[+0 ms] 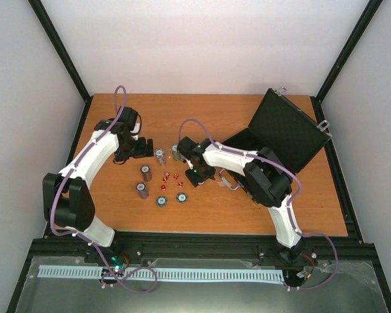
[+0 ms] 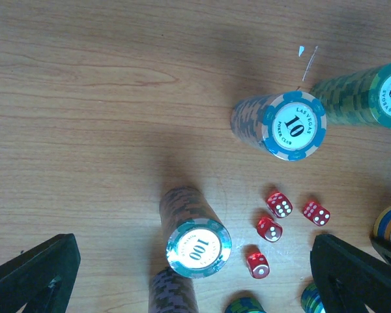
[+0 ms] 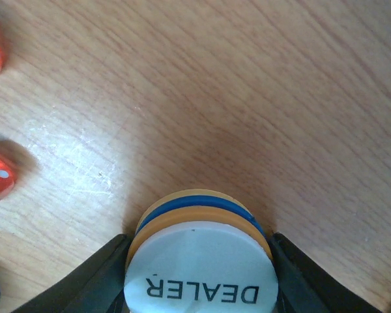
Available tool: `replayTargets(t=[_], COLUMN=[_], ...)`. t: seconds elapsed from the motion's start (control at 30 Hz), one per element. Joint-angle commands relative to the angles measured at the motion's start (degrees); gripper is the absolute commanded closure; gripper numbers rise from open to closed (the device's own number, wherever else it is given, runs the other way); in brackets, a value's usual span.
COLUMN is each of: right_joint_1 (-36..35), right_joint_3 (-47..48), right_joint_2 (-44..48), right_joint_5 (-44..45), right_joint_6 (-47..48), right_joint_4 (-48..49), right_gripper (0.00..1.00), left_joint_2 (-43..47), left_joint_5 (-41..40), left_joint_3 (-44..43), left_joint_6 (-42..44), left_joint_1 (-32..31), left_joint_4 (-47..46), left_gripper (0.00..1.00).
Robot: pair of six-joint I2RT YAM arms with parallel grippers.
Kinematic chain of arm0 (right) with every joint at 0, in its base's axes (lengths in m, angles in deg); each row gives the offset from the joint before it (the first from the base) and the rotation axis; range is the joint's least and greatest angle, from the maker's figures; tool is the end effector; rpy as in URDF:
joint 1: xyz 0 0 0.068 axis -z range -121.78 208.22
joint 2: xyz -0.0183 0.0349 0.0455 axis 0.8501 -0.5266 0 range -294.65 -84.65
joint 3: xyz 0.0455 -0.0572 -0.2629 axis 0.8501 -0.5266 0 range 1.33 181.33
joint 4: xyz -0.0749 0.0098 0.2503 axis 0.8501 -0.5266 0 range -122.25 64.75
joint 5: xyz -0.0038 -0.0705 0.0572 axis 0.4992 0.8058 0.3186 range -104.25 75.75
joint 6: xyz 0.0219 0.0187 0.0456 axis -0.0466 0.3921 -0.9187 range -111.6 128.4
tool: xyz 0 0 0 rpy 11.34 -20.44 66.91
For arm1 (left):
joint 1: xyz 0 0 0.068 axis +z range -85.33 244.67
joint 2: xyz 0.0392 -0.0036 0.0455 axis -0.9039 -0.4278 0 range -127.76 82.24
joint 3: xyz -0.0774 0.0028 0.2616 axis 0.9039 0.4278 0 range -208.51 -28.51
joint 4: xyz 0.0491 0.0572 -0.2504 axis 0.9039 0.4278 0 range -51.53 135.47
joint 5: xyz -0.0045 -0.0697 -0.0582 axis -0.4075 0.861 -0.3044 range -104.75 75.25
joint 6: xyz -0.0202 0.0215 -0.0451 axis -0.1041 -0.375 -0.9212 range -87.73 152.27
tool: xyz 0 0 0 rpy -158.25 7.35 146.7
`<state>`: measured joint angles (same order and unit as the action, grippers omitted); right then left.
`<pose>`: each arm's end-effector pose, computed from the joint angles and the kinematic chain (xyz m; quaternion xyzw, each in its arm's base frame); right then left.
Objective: Pack up texas hold em set
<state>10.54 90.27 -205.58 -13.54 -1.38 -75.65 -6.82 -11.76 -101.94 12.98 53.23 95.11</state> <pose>0.2762 0.3028 0.1525 -0.3237 0.9438 0.0265 0.0612 0.2949 -0.0615 0.2649 -0.0636 0.9857 -0.0656 0.1417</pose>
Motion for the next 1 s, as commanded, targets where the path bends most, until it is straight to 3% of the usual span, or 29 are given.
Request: replayTargets(t=[0.0,0.4,0.97], right_joint_1=[-0.5,3.6,23.9], right_joint_3=[2.4,5.0,-1.8], right_joint_2=[2.0,7.0,12.1], right_joint_5=[1.1,2.8,12.3], right_joint_6=[-0.5,-0.8,0.9], right_joint_4=[-1.7,-4.2,-0.1], right_gripper=[0.55,0.56,0.56], left_joint_2=[1.6,2.2,1.1], left_joint_5=[-0.3,0.0,0.7], left_joint_3=[-0.1,1.1,0.8], left_joint_6=[0.7,0.4,0.9], left_joint_1=[-0.2,-0.2,-0.2], left_joint_4=[-1.0,-1.5,-1.3], left_gripper=[0.0,0.0,0.0])
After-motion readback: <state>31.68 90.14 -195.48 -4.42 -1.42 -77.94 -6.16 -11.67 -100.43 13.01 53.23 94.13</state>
